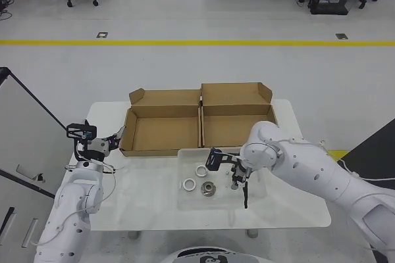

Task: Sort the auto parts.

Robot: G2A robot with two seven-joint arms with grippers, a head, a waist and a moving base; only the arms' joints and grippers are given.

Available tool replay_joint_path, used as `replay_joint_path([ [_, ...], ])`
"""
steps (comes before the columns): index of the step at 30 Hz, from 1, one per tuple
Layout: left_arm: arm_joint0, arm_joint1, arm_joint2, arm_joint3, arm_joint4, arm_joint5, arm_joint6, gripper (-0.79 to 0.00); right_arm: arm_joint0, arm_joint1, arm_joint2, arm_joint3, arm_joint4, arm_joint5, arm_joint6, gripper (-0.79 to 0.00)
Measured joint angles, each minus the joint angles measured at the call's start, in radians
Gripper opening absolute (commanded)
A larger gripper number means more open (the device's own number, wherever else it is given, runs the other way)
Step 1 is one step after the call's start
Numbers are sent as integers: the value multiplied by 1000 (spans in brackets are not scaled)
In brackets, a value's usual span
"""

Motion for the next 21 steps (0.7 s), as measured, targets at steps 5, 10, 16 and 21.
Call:
replay_joint_path([
  [5,0,0,0,0,0,0,0,0,3,-21,-32,48,-11,-3,-9,-422],
  [10,0,0,0,0,0,0,0,0,10,-40,-55,89,-26,8,-15,-437],
  [16,0,0,0,0,0,0,0,0,14,-57,-66,123,-34,14,-26,-474],
  [21,0,0,0,0,0,0,0,0,13,-66,-71,146,-43,16,-36,-517],
])
